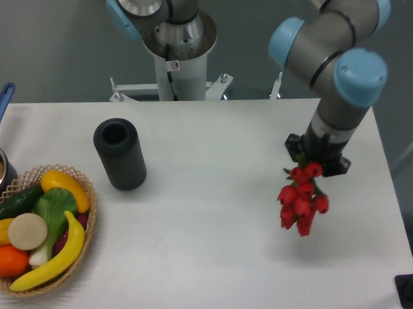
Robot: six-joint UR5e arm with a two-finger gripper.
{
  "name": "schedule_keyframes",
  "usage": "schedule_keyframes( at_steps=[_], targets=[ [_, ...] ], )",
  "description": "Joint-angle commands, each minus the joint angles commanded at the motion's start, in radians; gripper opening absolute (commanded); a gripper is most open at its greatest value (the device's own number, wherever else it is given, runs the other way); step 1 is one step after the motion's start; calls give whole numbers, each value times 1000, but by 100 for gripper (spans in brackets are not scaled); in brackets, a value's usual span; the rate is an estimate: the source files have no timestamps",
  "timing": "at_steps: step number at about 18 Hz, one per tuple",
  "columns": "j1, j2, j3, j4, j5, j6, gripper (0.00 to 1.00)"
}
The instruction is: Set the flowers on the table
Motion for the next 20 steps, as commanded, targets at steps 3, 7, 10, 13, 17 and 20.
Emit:
schedule_keyframes(
  at_steps=[3, 7, 10, 13, 17, 20],
  targets=[
    [-5, -15, -8, -3, -3, 0, 12],
    [-12, -25, -31, -2, -3, 0, 22],
    [-15, -25, -43, -3, -3, 0, 43],
    [-15, -25, -48, -2, -3, -2, 88],
    [-14, -11, -74, 6, -3, -3, 100],
    [-12, -8, -72, 41, -6, -2, 100]
  ],
)
